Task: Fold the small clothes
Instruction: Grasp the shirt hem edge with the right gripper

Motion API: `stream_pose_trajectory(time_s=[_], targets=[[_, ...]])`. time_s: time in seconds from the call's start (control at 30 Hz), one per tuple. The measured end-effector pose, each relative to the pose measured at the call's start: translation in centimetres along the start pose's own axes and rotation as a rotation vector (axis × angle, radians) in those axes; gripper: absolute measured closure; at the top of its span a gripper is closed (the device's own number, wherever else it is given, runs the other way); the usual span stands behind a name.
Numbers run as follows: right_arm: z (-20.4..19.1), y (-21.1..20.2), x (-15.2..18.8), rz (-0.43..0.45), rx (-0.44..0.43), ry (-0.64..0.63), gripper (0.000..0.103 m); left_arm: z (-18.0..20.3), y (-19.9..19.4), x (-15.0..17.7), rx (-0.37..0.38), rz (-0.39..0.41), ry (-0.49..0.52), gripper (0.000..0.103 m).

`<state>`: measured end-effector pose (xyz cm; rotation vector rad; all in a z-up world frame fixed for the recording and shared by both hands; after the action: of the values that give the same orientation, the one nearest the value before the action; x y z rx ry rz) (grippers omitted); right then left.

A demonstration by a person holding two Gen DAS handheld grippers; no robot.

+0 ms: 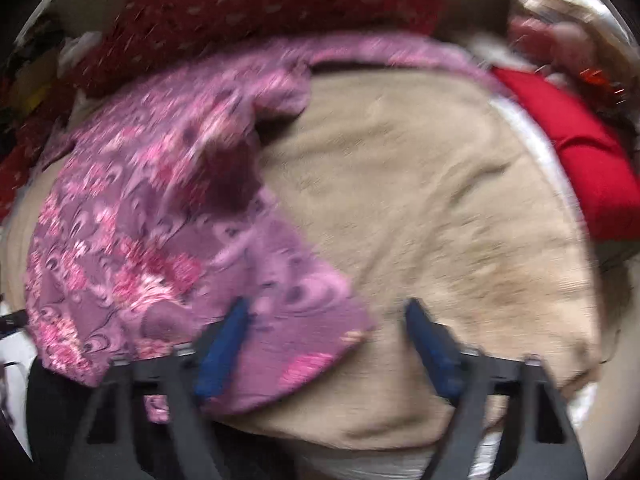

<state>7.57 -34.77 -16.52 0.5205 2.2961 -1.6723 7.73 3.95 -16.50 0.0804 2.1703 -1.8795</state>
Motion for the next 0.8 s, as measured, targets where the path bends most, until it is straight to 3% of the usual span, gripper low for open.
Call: stream_pose_trajectory(time_s=[0.03, 0.07, 0.1, 0.2, 0.3, 0.4, 0.53, 0.63, 0.73, 0.8], targets=[[-0.3, -0.1, 0.0, 0.013, 0.013, -0.019, 0.05, 0.4, 0.2, 0.0, 0.029, -0.011, 0.002, 0.053], [-0.9, -0.5, -0.1, 0.036, 0.003, -0.055, 0.083, 0.8, 0.4, 0.1, 0.07, -0.046, 0.016, 0.076], [-1.5, -0.8, -0.2, 0.036, -0.038, -0.075, 0.094, 1.1, 0.6, 0.3, 0.107, -0.09, 0.024, 0.099], [-2.1, -3.4, -0.4, 0.086, -0.157, -0.041, 0.095, -0.3, -1.3, -0.2, 0.143, -0.079, -0.027, 0.099], [-1.7, -8.1, -0.5, 0.17, -0.26, 0.022, 0.095, -2.5, -4.9, -1.0, 0.183, -0.008, -0.054, 0.099], [-1.0, -10.8, 0.2, 0.192, -0.285, 0.056, 0.095, -4.4, -6.4, -0.7, 0.171, 0.009, -0.054, 0.099], [0.2, -8.3, 3.2, 0.09, -0.232, 0.079, 0.095, -5.2, -3.7, 0.7, 0.095, -0.071, -0.049, 0.099], [0.7, -5.5, 5.1, 0.003, -0.224, 0.121, 0.094, -5.4, -2.0, 2.1, 0.11, -0.146, -0.083, 0.099], [0.7, -4.2, 5.9, -0.09, -0.221, 0.144, 0.082, -6.0, -3.5, 1.6, 0.122, -0.107, -0.09, 0.099], [1.0, -5.3, 5.0, -0.075, -0.21, 0.154, 0.08, -5.9, -4.9, 0.4, 0.111, -0.052, -0.066, 0.094]])
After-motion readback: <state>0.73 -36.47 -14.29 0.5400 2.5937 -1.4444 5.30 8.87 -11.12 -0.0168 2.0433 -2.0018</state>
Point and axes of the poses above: each gripper's, at about its wrist camera, not at the fingertips, and y roughly the way its jaws point, z to its right, x to its underside, the point moved 7 cm from there along y, roughly the way its jaws point, and after that the axes turned 14 degrees about -x, right-handed, at the moved point
